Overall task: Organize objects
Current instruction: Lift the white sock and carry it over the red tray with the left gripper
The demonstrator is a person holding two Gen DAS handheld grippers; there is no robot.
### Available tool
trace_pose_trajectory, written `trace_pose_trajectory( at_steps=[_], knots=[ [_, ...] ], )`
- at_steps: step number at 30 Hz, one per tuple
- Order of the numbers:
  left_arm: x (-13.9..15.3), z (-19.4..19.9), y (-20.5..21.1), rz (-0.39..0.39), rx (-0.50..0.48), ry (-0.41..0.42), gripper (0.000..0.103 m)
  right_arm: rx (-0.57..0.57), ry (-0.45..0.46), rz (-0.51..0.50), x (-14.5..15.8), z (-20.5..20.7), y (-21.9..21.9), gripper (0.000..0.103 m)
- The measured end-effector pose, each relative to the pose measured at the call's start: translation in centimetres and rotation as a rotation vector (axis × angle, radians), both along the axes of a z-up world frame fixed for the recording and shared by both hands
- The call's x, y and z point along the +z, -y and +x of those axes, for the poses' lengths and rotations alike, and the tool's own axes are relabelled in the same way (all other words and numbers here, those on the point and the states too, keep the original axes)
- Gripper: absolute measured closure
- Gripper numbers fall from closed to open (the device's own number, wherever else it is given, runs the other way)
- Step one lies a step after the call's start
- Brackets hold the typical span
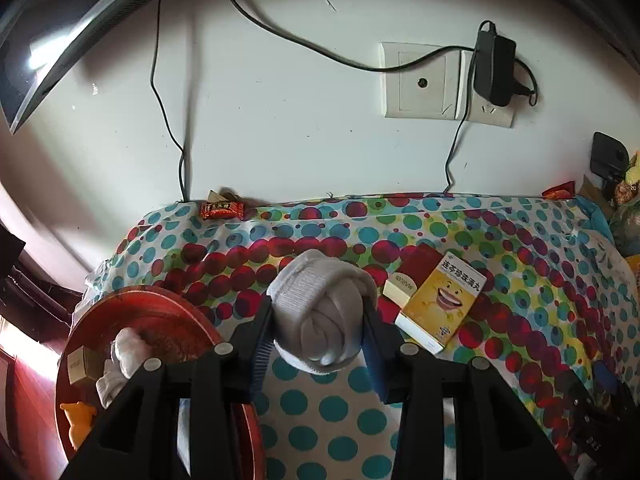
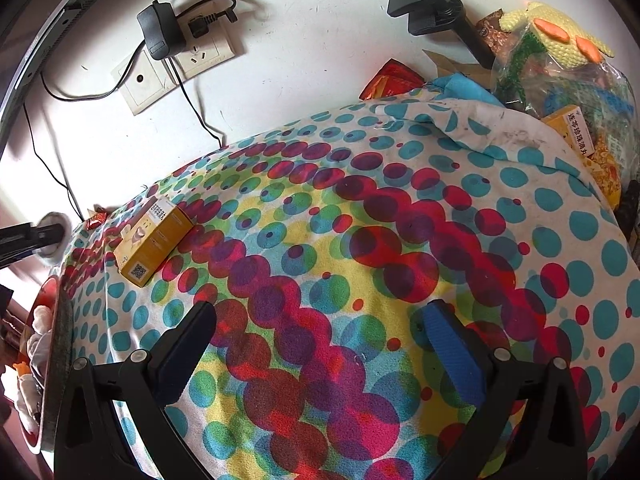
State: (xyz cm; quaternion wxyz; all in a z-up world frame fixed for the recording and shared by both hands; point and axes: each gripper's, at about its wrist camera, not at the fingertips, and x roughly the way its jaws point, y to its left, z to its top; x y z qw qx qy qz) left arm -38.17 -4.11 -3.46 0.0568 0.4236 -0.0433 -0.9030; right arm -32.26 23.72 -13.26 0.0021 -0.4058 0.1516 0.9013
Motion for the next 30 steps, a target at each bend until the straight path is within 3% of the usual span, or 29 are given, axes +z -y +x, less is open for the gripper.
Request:
trace_pose_trajectory(
  at_steps=[6, 17, 30],
  knots=[
    [2.5, 5.7, 0.6, 0.037, 0.003, -0.074, 0.062, 0.0, 0.008, 0.017, 0.0, -0.1, 0.3, 0.0],
    [5.4, 13.7, 2.0, -0.004, -0.001, -0.187, 0.062, 0.004, 0.015, 0.033, 0.0, -0.2, 0.5, 0.0],
    [5.2, 16.8, 6.1, -0.033, 0.069, -0.2, 0.062, 0.004, 0.011, 0.023, 0.0, -0.2, 0.4, 0.0]
  ],
)
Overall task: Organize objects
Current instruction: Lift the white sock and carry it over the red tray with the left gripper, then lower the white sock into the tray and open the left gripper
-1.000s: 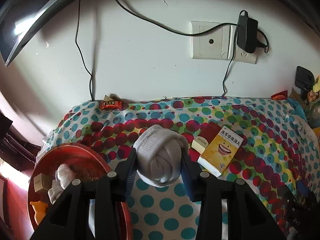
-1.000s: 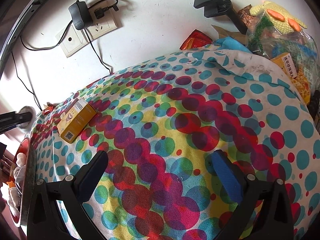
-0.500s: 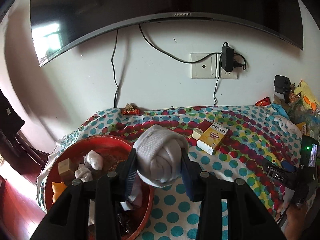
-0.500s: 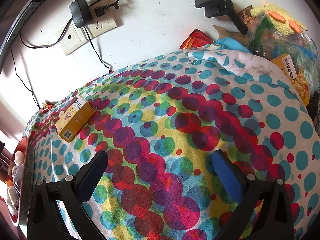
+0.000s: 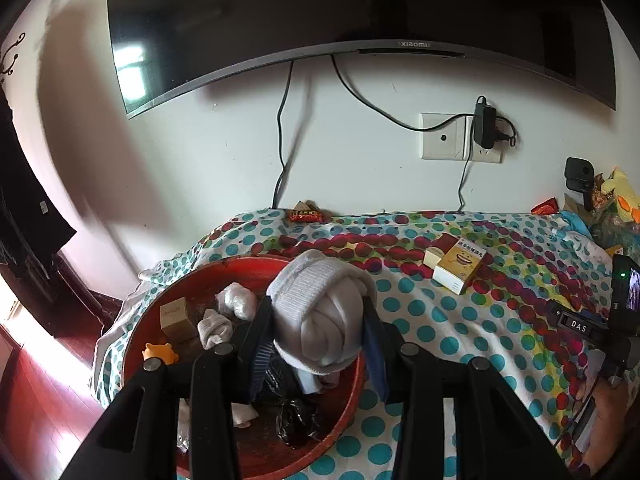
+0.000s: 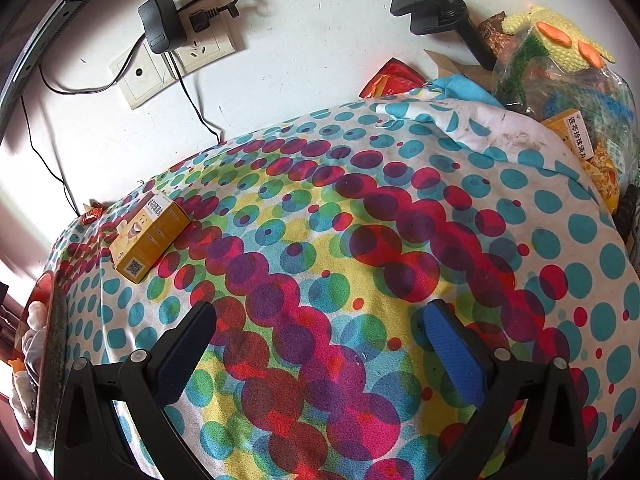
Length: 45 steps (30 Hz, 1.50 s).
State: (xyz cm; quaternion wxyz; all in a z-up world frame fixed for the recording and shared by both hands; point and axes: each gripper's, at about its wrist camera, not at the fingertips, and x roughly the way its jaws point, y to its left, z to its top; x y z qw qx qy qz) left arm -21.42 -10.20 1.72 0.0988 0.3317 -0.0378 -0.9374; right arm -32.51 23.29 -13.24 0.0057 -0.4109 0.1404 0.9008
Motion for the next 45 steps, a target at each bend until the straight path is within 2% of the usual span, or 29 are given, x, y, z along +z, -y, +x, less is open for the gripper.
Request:
trace_pose_trajectory(
  at_steps=[8, 16, 20, 24, 27, 30, 34, 39, 45],
  knots=[
    [-1.0, 0.3, 3.1, -0.007, 0.057, 0.019, 0.062, 0.001, 0.0, 0.001, 0.0, 0.0, 0.0, 0.0],
    [-2.6, 0.2, 6.0, 0.034, 0.098, 0.058, 0.062, 0.001, 0.001, 0.001, 0.0, 0.0, -0.1, 0.0],
    [-3.3, 0.6, 9.9, 0.129, 0.124, 0.058, 0.061, 0.005, 0.001, 0.002, 0.0, -0.1, 0.1, 0.0],
    [-4.0, 1.4, 16.5, 0.259, 0.199, 0.056, 0.061, 0.009, 0.004, 0.008, 0.0, 0.0, 0.0, 0.0],
    [-4.7, 1.9, 20.6, 0.304, 0.24, 0.065, 0.061, 0.009, 0.001, 0.003, 0.0, 0.0, 0.0, 0.0],
    [-5.4, 2.0, 22.9, 0.317, 0.254, 0.069, 0.061, 0.011, -0.004, -0.009, 0.0, 0.1, -0.1, 0.0],
    [-6.5, 0.8, 23.5, 0.347, 0.229, 0.091, 0.061, 0.013, 0.007, 0.016, -0.1, 0.0, 0.2, 0.0],
    [-8.3, -1.7, 21.7, 0.31, 0.176, 0.121, 0.061, 0.028, 0.029, 0.072, -0.2, -0.3, 1.1, 0.0],
    [-11.5, -3.2, 21.9, 0.358, 0.189, 0.166, 0.061, 0.077, 0.032, 0.135, 0.4, -0.4, 2.7, 0.0]
  ],
)
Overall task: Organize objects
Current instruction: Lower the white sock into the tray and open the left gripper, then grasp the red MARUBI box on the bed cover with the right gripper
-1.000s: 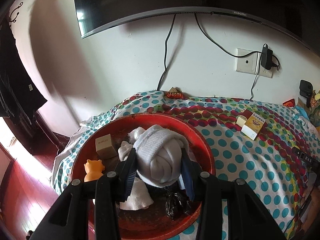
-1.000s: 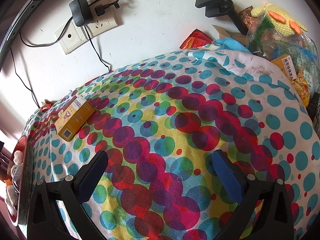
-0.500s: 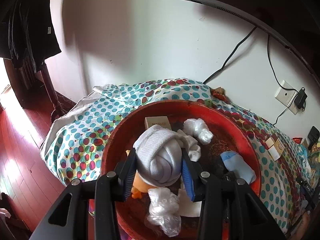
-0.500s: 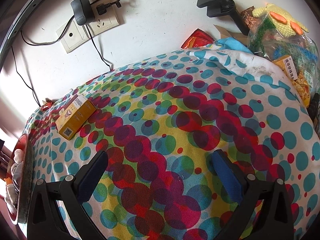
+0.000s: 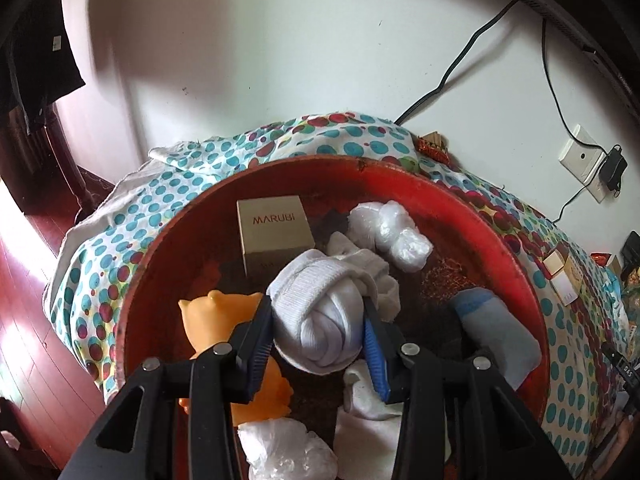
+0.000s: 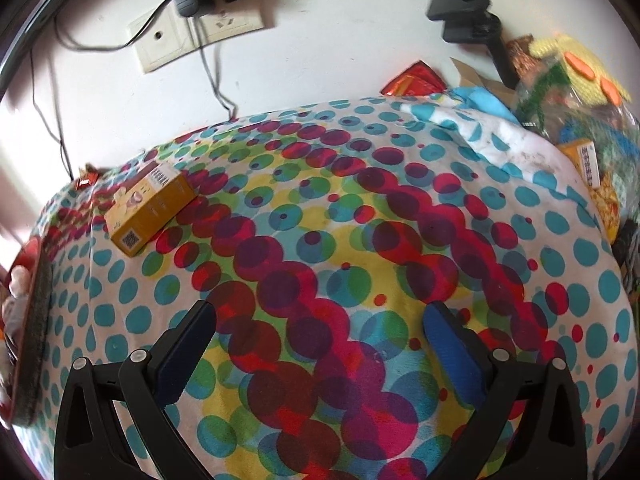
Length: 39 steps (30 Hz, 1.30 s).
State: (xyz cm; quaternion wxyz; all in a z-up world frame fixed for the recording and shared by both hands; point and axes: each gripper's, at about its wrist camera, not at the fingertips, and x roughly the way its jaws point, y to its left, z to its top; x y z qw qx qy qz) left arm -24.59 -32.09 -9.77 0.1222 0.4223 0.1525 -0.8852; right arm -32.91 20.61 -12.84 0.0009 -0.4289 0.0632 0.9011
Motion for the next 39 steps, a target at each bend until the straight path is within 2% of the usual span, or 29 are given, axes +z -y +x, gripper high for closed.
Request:
trace_pose_trajectory(
  at_steps=[4, 7, 9, 11, 16, 19, 24, 27, 29, 32, 33, 35, 36, 37, 38, 39],
  knots=[
    [-0.3, 0.0, -0.2, -0.01, -0.002, -0.006, 0.055, 0.015, -0.028, -0.006, 1.8, -0.6, 1.4, 0.0],
    [0.2, 0.4, -0.1, 0.025, -0.015, 0.004, 0.05, 0.045, -0.054, -0.001, 3.4, -1.5, 3.5, 0.0],
    [1.4, 2.0, 0.2, 0.024, 0.015, -0.063, 0.045, 0.081, -0.074, 0.009, 4.6, -2.4, 5.5, 0.0],
    [2.5, 3.6, 0.3, 0.016, 0.021, -0.131, 0.035, 0.109, -0.084, 0.023, 5.2, -3.3, 7.1, 0.0],
    [3.5, 8.0, 0.5, 0.098, 0.043, -0.229, 0.031, 0.18, -0.054, 0.055, 5.2, -6.3, 11.9, 0.0],
    [3.3, 11.1, -0.4, 0.141, 0.066, -0.28, 0.03, 0.239, -0.04, -0.016, 5.1, -7.9, 14.4, 0.0],
    [2.2, 12.5, -2.9, 0.171, 0.04, -0.246, 0.029, 0.332, 0.013, -0.217, 4.1, -9.1, 17.9, 0.0],
    [1.8, 12.1, -4.9, 0.126, -0.025, -0.235, 0.029, 0.328, 0.055, -0.122, 2.3, -9.3, 20.0, 0.0],
    [1.3, 12.0, -5.7, 0.139, -0.052, -0.227, 0.029, 0.328, 0.037, -0.046, 2.1, -9.1, 20.7, 0.0],
    [0.8, 12.0, -6.7, 0.161, -0.091, -0.214, 0.029, 0.283, 0.055, 0.028, 1.9, -9.3, 20.1, 0.0],
    [0.8, 11.9, -7.1, 0.162, -0.108, -0.209, 0.029, 0.226, 0.073, 0.12, 1.5, -9.3, 19.4, 0.0],
    [0.8, 12.0, -7.4, 0.165, -0.114, -0.213, 0.029, 0.143, 0.143, 0.165, 0.2, -10.1, 17.0, 0.0],
    [0.9, 12.1, -7.6, 0.168, -0.12, -0.217, 0.029, 0.078, 0.206, 0.134, -0.9, -10.5, 14.7, 0.003],
    [1.0, 12.1, -7.6, 0.17, -0.125, -0.221, 0.029, 0.028, 0.195, 0.081, -0.9, -10.3, 12.8, 0.008],
    [1.1, 12.2, -7.6, 0.169, -0.128, -0.227, 0.029, 0.002, 0.121, 0.02, 0.2, -9.5, 11.2, 0.009],
    [1.2, 12.3, -7.7, 0.164, -0.126, -0.231, 0.029, 0.023, 0.04, -0.042, 1.4, -8.7, 10.4, 0.009]
  ],
)
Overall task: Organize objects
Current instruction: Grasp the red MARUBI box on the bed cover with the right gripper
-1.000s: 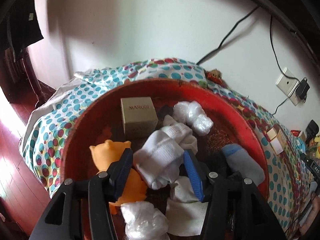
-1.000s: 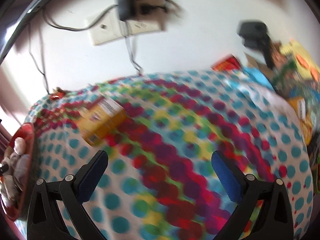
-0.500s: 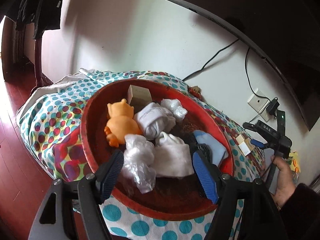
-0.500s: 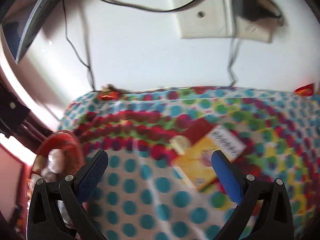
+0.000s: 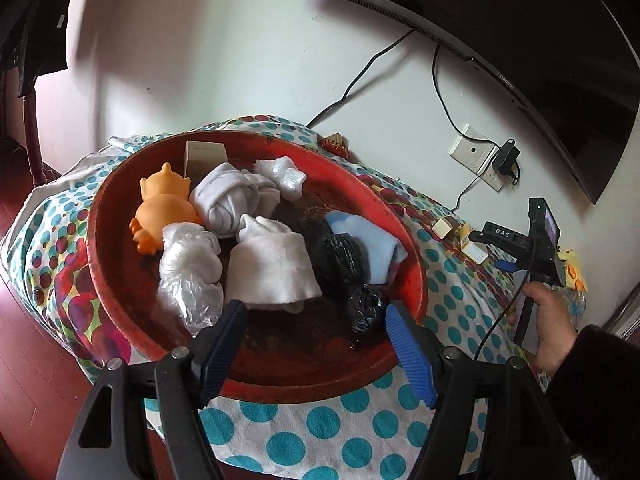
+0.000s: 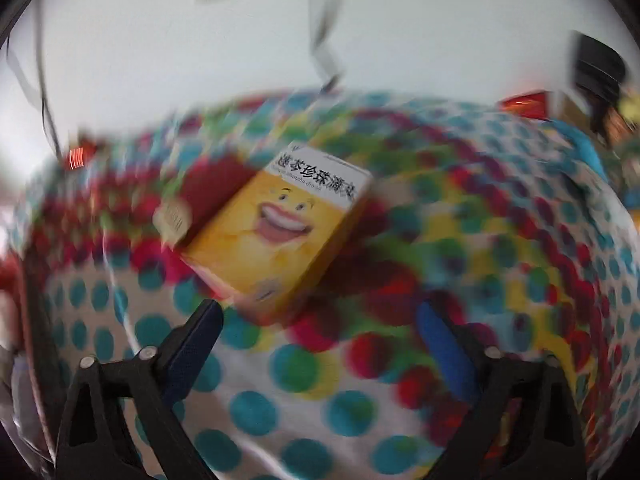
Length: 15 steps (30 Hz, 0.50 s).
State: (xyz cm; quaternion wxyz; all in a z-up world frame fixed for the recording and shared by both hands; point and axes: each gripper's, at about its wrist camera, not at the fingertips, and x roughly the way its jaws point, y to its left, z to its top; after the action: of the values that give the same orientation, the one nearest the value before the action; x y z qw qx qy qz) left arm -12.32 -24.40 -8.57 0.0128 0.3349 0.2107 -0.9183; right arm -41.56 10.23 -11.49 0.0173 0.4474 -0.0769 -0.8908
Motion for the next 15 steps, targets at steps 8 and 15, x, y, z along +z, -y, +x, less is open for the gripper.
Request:
trace_pose_trajectory(
  at_steps=[8, 15],
  knots=[
    [-0.4, 0.0, -0.8, -0.015, -0.021, 0.016, 0.029, 0.057, -0.059, 0.117, 2.3, 0.0, 4.7, 0.004],
    [-0.5, -0.1, -1.2, -0.039, -0.032, 0.02, 0.029, -0.053, -0.032, 0.282, 1.2, -2.0, 3.4, 0.003]
  ],
)
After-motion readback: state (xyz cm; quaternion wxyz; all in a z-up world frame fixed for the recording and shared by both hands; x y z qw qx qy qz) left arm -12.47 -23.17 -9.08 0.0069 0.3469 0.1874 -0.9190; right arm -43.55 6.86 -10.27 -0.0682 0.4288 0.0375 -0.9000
